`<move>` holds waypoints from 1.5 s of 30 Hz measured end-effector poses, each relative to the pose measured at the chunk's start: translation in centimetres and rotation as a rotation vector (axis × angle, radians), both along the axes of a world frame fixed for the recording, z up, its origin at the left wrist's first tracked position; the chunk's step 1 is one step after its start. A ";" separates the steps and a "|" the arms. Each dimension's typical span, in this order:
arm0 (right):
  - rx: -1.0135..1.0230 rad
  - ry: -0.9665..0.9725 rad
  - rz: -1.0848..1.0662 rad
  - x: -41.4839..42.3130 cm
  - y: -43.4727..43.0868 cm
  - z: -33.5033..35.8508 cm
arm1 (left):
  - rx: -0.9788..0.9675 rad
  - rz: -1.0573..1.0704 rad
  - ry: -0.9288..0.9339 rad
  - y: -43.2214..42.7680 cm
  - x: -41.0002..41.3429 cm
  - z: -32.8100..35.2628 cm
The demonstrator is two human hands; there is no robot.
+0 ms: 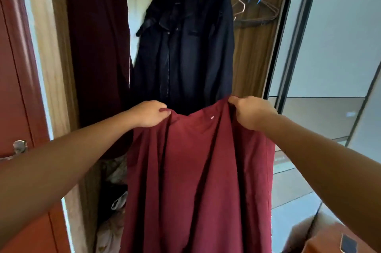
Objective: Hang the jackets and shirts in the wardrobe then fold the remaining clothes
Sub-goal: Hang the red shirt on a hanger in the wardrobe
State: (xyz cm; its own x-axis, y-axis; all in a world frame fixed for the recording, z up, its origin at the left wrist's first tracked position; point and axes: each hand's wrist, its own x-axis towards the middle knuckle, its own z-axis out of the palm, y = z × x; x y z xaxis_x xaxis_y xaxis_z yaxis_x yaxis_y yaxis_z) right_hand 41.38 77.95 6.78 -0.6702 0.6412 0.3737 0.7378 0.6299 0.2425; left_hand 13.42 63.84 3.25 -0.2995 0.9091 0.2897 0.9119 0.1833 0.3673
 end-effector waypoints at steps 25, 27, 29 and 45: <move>0.029 0.075 0.378 -28.9 28.7 5.4 | 0.359 0.755 -0.136 16.2 -20.1 7.6; 0.024 0.077 0.390 -29.9 30.4 5.5 | 0.389 0.780 -0.168 17.9 -20.2 7.8; 0.004 0.079 0.396 -30.8 32.0 5.7 | 0.450 0.770 -0.272 19.6 -20.4 8.0; -0.113 0.312 0.570 -36.2 35.4 7.0 | 0.555 0.742 -0.244 21.4 -26.6 8.2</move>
